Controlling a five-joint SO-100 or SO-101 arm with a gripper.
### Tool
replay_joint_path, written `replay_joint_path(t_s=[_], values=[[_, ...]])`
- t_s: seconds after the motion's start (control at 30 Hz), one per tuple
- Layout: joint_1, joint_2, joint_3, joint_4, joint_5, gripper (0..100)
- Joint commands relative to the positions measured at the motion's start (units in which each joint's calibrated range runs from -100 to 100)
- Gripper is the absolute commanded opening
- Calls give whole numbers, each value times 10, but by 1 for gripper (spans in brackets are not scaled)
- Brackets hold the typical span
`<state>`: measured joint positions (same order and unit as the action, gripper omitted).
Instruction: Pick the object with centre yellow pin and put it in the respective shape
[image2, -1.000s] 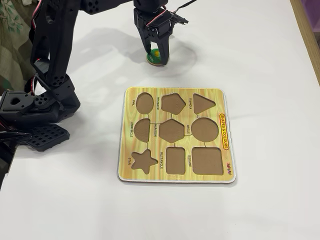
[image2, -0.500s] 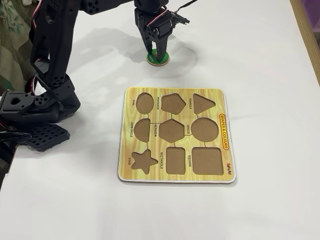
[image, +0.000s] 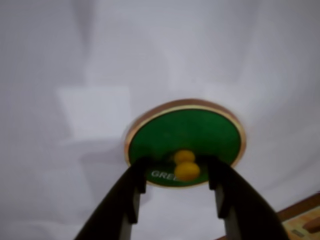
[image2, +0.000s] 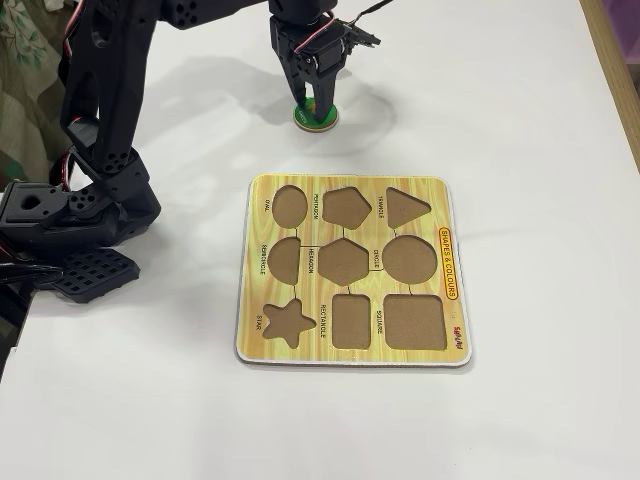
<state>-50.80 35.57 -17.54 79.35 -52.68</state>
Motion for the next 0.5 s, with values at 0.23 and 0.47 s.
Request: replay_joint_path(t_s=[0.23,0.47], values=[[20,2,0,-10,1,15],[28,2,1,-10,1,15]])
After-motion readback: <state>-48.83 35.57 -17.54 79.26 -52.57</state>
